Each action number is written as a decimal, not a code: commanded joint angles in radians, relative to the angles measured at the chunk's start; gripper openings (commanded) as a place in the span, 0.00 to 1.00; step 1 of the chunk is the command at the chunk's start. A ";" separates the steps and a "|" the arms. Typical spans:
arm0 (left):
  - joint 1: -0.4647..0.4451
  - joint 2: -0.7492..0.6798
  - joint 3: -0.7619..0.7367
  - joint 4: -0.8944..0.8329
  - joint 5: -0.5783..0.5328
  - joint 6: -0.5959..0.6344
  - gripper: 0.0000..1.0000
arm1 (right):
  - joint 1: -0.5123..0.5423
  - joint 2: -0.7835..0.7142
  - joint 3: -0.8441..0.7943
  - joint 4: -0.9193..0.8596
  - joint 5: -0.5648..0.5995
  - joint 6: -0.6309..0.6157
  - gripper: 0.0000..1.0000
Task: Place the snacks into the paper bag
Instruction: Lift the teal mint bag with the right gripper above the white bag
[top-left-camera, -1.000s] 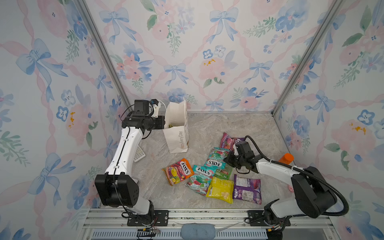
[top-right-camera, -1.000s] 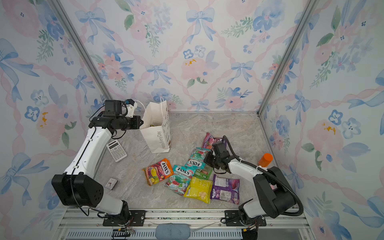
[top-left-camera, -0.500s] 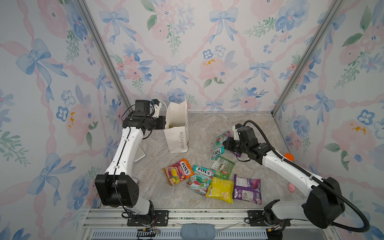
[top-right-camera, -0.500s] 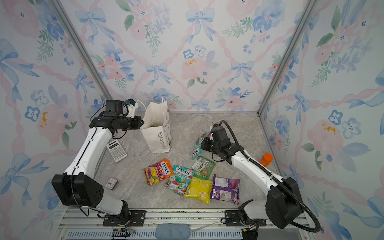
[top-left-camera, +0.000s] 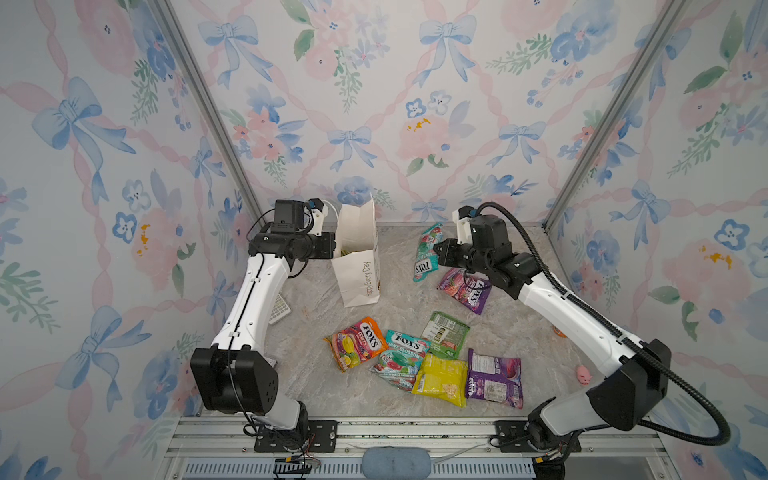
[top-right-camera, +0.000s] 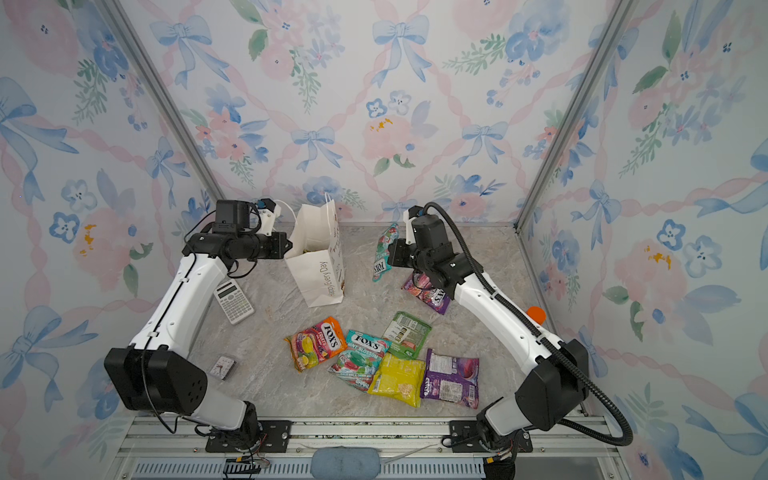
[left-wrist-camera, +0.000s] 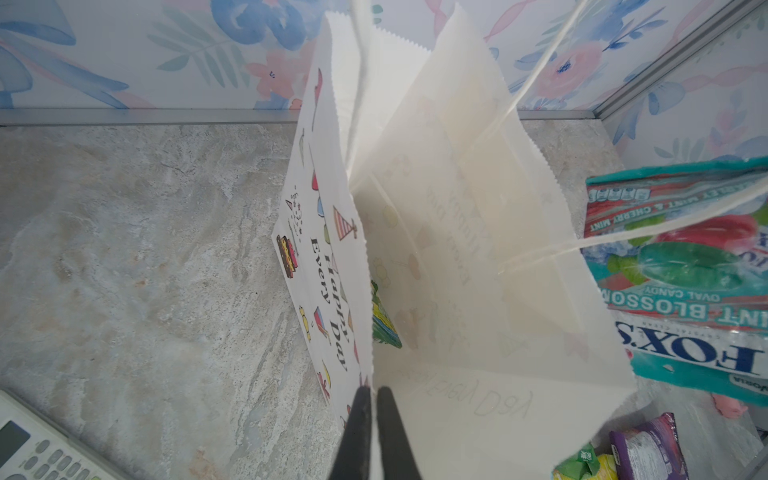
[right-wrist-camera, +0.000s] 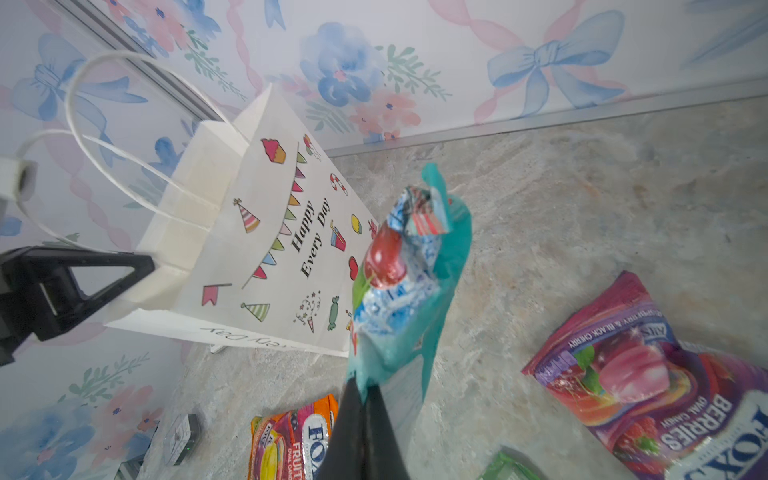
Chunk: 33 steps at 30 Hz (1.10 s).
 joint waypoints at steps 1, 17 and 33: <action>-0.011 -0.019 -0.002 0.026 0.015 -0.003 0.00 | 0.015 0.026 0.115 0.015 -0.008 -0.059 0.00; -0.027 -0.015 -0.005 0.028 0.010 0.002 0.00 | 0.103 0.140 0.479 -0.052 -0.032 -0.149 0.00; -0.028 -0.018 -0.008 0.028 -0.012 0.006 0.00 | 0.269 0.053 0.448 -0.074 -0.015 -0.182 0.00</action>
